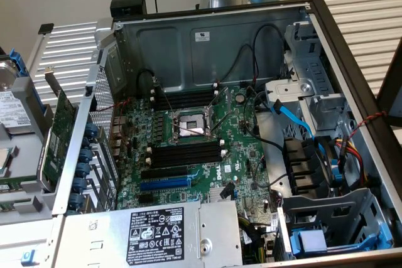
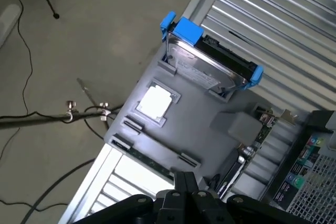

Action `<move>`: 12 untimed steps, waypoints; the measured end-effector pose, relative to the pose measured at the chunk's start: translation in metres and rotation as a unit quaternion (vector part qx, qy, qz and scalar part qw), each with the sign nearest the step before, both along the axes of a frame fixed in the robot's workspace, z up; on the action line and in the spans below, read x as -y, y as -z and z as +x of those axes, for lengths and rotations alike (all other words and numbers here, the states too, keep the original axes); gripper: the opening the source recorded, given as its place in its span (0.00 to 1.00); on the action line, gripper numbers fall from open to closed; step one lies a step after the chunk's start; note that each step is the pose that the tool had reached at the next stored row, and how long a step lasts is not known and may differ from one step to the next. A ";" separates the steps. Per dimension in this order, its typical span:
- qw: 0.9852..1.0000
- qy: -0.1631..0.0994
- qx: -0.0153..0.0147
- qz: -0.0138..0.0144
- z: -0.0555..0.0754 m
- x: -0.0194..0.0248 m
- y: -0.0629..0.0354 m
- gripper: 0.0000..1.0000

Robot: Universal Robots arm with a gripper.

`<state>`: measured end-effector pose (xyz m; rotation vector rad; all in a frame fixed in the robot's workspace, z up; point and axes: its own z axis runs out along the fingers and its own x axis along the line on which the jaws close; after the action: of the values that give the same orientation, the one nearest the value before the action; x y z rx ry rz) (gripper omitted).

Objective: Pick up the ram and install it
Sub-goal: 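Pick up the ram and move it above insertion slot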

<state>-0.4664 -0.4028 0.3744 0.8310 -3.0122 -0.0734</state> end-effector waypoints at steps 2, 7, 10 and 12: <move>1.000 -0.018 0.000 0.000 0.000 -0.0001 0.0002 0.11; 0.998 -0.063 0.000 -0.001 0.000 0.0000 0.0005 0.11; 0.996 -0.091 0.000 -0.002 0.000 0.0000 0.0005 0.11; 0.994 -0.109 0.000 -0.003 0.000 0.0000 0.0006 0.11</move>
<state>-0.4664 -0.4028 0.3738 1.1512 -2.8983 -0.0622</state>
